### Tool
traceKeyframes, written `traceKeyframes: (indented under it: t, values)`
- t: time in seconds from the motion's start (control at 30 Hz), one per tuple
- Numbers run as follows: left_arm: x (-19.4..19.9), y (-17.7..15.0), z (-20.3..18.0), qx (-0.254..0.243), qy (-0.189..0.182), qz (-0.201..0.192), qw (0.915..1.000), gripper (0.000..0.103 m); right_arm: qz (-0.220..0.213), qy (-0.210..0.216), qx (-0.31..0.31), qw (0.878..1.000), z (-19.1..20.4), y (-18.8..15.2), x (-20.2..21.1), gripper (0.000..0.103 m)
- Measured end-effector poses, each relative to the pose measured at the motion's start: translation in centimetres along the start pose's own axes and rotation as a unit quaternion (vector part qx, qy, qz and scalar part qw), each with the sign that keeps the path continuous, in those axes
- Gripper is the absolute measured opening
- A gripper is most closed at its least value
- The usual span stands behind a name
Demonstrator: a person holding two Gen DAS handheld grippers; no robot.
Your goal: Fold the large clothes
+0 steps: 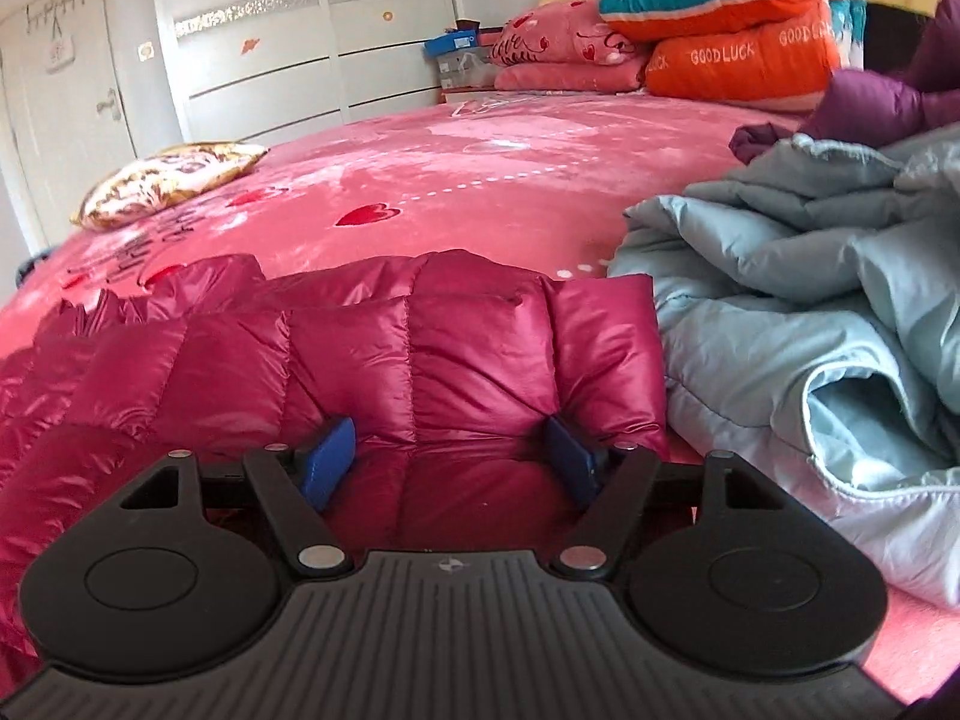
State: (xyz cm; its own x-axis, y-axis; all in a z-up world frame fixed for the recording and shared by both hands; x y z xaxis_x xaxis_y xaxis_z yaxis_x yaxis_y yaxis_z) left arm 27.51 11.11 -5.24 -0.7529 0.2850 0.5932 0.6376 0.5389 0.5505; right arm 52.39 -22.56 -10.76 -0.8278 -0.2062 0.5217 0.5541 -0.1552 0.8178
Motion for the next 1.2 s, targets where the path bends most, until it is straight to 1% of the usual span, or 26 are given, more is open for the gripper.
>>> traceKeyframes:
  t: [0.03,0.07,0.13,0.2,0.27,0.37,0.5,0.67,0.9,1.03,1.13,1.2]
  values:
    - [0.3,0.1,-0.2,-0.008,0.002,-0.007,0.9999,0.057,0.0,-0.007,0.005,1.0,0.4,-0.1,0.2,0.091]
    - [0.7,0.2,-0.4,-0.017,0.006,-0.017,0.9997,0.061,0.001,-0.019,0.011,1.0,0.5,0.0,0.4,0.098]
    - [1.5,0.6,-0.7,-0.028,0.01,-0.034,0.999,0.065,0.003,-0.032,0.016,0.999,0.9,-0.2,1.2,0.099]
    - [2.3,1.1,-0.5,-0.028,0.007,-0.05,0.9983,0.067,0.0,-0.036,0.013,0.999,1.7,0.0,2.5,0.103]
    - [3.2,1.7,0.1,-0.015,0.008,-0.065,0.9977,0.067,-0.007,-0.031,0.018,0.999,2.9,0.1,3.8,0.103]
    - [4.5,2.7,1.3,0.005,0.005,-0.082,0.9966,0.07,-0.013,-0.017,0.03,0.999,5.6,-0.2,6.0,0.103]
    - [6.2,3.0,2.6,-0.005,0.022,-0.104,0.9944,0.07,0.02,-0.002,0.042,0.999,8.1,-3.2,8.5,0.103]
    - [8.3,2.5,4.1,-0.011,0.048,-0.119,0.9917,0.07,0.062,0.016,0.014,0.998,10.2,-9.1,11.8,0.103]
    - [11.1,2.0,6.2,-0.006,0.08,-0.131,0.9881,0.072,0.057,0.029,0.008,0.998,11.1,-12.6,16.6,0.103]
    - [12.6,1.7,7.8,0.004,0.103,-0.139,0.985,0.072,0.062,0.023,0.036,0.997,11.9,-14.1,18.4,0.103]
    - [13.9,1.4,9.5,0.011,0.132,-0.144,0.9808,0.072,0.071,0.025,0.052,0.996,12.3,-15.3,19.0,0.103]
    - [14.7,1.1,11.0,0.026,0.149,-0.142,0.9782,0.073,0.073,0.025,0.063,0.995,12.6,-15.8,19.5,0.103]
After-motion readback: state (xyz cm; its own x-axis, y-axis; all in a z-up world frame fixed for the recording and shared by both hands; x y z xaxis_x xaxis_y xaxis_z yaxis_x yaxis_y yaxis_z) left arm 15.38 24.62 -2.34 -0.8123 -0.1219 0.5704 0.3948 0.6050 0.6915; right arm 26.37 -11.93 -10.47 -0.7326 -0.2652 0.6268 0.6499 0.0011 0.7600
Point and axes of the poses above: each gripper's, at about its wrist camera, not at the fingertips, and x roughly against the way its jaws point, z to its left, y to its top, the point moved 9 cm from there along -x, roughly the way its jaws point, and after that the axes turned 12 degrees about y, right-handed, at the moved point
